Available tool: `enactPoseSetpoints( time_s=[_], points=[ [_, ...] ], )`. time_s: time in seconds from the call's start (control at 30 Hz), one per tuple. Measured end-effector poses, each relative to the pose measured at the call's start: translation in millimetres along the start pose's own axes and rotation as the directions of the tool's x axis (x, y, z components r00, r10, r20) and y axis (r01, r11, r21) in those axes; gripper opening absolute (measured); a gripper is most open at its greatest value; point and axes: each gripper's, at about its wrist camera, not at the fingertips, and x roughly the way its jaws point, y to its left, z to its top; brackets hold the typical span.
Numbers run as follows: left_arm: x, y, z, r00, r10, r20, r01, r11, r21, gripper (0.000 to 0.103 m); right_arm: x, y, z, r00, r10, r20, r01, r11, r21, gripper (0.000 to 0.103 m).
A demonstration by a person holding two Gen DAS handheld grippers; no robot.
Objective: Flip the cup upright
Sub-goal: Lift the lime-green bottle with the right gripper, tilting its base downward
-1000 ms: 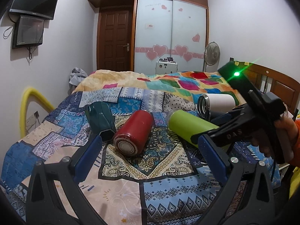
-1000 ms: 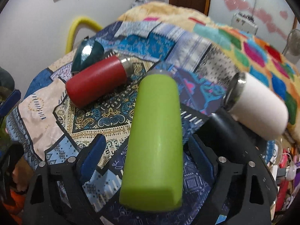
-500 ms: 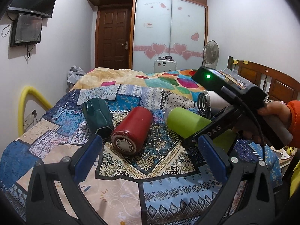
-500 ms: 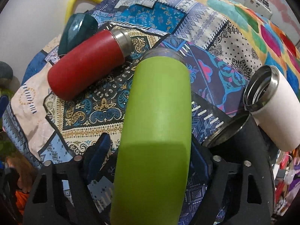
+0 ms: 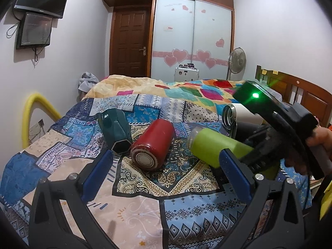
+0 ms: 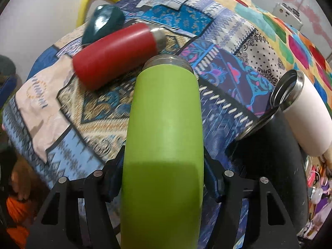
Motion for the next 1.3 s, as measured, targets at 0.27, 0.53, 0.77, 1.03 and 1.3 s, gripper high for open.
enactPoseSetpoints(
  time_s=[0.27, 0.53, 0.77, 1.03, 1.3],
  points=[
    [-13, -4, 4, 1.000, 0.004, 0.022, -0.004, 1.000, -0.003, 0.103, -22, 11, -17, 0.999, 0.020, 0.041, -0.020, 1.000, -0.013, 0.061],
    [-23, -8, 1, 1.000, 0.010, 0.019, -0.010, 1.000, 0.002, 0.103, -23, 27, -27, 0.998, 0.042, 0.056, -0.040, 0.999, -0.035, 0.061],
    [-21, -1, -7, 1.000, 0.012, -0.005, -0.012, 1.000, -0.011, 0.103, -6, 42, -24, 0.999, 0.027, 0.032, -0.023, 0.993, -0.112, 0.061],
    [-8, 2, -16, 0.999, 0.004, -0.040, -0.005, 1.000, -0.016, 0.103, 4, 50, -20, 1.000, 0.016, 0.020, -0.012, 0.980, -0.200, 0.061],
    [3, 3, -18, 0.997, 0.000, -0.080, -0.003, 0.999, -0.037, 0.103, -9, 48, -18, 0.999, 0.004, 0.047, 0.006, 0.981, -0.194, 0.061]
  ],
)
